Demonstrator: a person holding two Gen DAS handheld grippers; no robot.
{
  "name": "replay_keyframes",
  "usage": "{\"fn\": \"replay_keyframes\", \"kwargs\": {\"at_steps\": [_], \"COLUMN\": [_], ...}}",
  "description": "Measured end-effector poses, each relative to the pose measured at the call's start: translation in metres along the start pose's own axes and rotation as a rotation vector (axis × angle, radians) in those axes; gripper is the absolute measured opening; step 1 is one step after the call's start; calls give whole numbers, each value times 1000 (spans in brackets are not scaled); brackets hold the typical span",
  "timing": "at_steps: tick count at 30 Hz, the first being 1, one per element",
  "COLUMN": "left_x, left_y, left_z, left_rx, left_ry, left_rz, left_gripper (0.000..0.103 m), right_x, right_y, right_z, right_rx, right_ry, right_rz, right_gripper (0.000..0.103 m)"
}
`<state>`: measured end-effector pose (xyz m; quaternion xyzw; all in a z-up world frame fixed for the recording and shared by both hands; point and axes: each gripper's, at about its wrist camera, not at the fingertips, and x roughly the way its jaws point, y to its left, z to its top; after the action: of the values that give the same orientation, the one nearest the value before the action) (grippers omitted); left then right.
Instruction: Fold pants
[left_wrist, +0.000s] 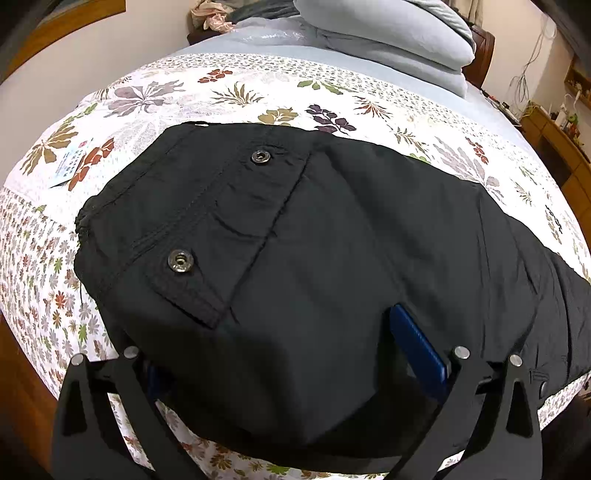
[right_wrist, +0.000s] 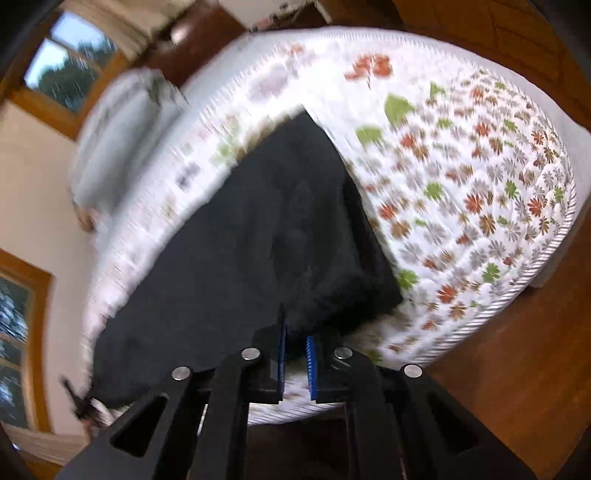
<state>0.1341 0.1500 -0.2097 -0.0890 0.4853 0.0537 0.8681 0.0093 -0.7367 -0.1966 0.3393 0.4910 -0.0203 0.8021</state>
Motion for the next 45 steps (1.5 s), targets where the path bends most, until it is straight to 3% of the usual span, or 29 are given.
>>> {"fn": "replay_keyframes", "kwargs": {"at_steps": [3,4,5,6,11,17,21,25,31,35,41,45], "left_x": [-4,-6,-9,-13,-53,-100,-93,-73,-30,-14,-2,0], "left_y": [1,2,3,4,-3,-39,-80,-123,-159,-154,-149,-152], "left_z": [-1,-2,-4,-5,-13,-11,-5,-6,-17,-23,-28,-28], "left_rx": [4,1,0,1,15,47,79,158,285,310,345,355], "left_ry": [10,12,13,15,-32,-158,-145,-116,-19,23,48,43], "left_rz": [-5,-5,-6,-6,-8,-123,-225,-254,-215,-176,-130,-115], "left_gripper": [101,101,101,101,101,101,101,101,101,101,101,101], "right_x": [-6,-12,-18,-24,-36,-23,-8,1,10,14,-8,2], "right_y": [-4,-6,-9,-11,-33,-55,-65,-71,-57,-53,-27,-4], "right_z": [-4,-8,-10,-12,-19,-17,-20,-17,-1,2,8,15], "right_rx": [47,65,76,87,169,309,353,378,343,327,195,80], "right_ry": [-19,-34,-48,-62,-110,-137,-122,-133,-129,-124,-212,-176], "right_rz": [35,40,37,37,78,163,211,263,271,253,347,204], "right_gripper": [32,53,67,68,68,69,69,69,69,69,66,68]}}
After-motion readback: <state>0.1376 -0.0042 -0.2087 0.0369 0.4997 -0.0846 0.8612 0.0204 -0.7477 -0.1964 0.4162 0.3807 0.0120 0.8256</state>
